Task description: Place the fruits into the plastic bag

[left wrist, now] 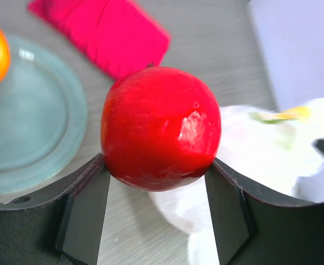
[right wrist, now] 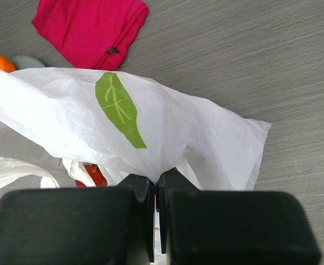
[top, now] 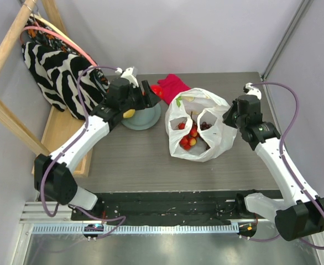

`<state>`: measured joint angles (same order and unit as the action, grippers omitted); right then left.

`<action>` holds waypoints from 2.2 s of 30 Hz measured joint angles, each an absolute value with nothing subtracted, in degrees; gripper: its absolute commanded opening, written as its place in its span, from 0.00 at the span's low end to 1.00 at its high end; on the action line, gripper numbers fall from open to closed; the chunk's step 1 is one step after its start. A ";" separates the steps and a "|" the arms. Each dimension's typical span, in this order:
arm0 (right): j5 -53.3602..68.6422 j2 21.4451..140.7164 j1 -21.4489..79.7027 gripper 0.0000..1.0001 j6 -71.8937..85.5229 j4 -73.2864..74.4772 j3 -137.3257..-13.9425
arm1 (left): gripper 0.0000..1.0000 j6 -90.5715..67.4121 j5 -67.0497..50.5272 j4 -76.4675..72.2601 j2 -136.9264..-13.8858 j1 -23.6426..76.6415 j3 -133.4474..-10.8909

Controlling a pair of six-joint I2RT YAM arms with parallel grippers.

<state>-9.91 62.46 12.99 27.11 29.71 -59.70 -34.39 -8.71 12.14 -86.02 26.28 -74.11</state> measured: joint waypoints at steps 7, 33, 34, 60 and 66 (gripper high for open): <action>-9.69 61.58 12.99 0.01 27.14 30.06 -59.13 | 0.28 -34.54 -6.44 7.79 -79.42 32.12 -74.61; -11.57 55.46 12.99 0.01 27.38 29.74 -57.43 | 0.31 -27.99 -8.47 16.29 -96.75 46.68 -85.08; -11.81 55.09 12.99 0.01 27.33 29.89 -57.25 | 0.31 -27.75 -7.18 17.08 -96.75 46.52 -85.38; -11.81 55.88 12.99 0.01 26.94 31.77 -56.34 | 0.38 -27.55 -6.31 29.87 -110.78 51.09 -95.33; -11.38 55.90 12.99 0.01 26.98 31.75 -56.34 | 0.46 -27.03 -9.06 33.41 -114.26 52.23 -99.66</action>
